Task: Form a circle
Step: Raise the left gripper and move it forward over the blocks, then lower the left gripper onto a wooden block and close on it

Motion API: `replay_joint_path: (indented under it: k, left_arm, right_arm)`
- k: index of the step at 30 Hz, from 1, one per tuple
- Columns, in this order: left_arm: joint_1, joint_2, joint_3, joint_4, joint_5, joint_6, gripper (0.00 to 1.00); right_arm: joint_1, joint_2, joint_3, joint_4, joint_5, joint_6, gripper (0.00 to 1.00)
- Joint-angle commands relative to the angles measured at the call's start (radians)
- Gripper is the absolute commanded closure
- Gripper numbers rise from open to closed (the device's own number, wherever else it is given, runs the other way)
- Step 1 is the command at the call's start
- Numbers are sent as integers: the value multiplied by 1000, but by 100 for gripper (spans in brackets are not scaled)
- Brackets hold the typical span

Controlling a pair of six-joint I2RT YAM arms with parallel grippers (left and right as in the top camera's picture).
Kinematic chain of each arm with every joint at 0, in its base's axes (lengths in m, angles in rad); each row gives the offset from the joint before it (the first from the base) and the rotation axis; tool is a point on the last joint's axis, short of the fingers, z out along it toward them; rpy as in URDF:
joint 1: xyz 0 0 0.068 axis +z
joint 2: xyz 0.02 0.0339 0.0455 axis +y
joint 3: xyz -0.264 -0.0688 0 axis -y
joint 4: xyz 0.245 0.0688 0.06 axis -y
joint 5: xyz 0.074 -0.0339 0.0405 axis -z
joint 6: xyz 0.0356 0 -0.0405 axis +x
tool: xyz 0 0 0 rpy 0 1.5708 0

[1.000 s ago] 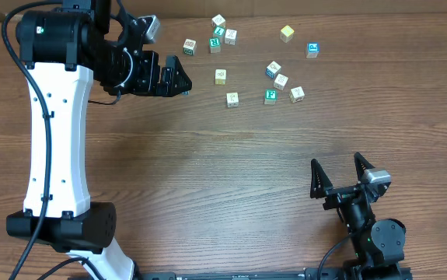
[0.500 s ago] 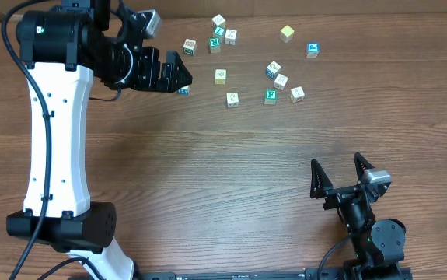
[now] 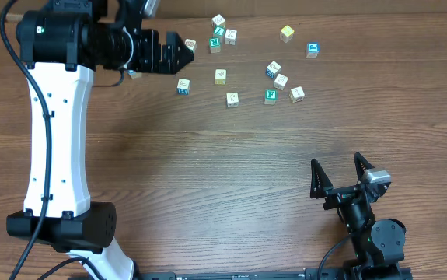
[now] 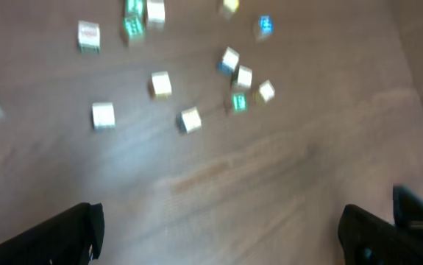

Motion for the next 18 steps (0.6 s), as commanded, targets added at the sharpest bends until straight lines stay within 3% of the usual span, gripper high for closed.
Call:
replay_joint_path:
  k: [1, 2, 3, 5, 6, 7, 10, 18]
  left_arm:
    - [-7, 8, 18, 73, 3, -71, 0]
    - [-8, 9, 18, 104, 1, -80, 6]
    - [-8, 9, 18, 122, 1, -80, 33]
    - [-8, 9, 18, 157, 2, -109, 63]
    - [-10, 9, 18, 176, 1, -133, 85]
    - [-13, 9, 18, 192, 0, -155, 93]
    - [-29, 9, 18, 245, -42, -223, 92]
    - [-176, 12, 18, 285, -358, -353, 93]
  right_arm:
    - [4, -8, -11, 7, 9, -4, 0]
    - [4, -8, -11, 7, 9, -4, 0]
    - [4, -8, -11, 7, 9, -4, 0]
    - [4, -8, -11, 7, 9, -4, 0]
    - [4, -8, -11, 7, 9, -4, 0]
    - [4, -8, -11, 7, 9, -4, 0]
    - [4, -8, -11, 7, 9, -4, 0]
    - [4, -8, -11, 7, 9, -4, 0]
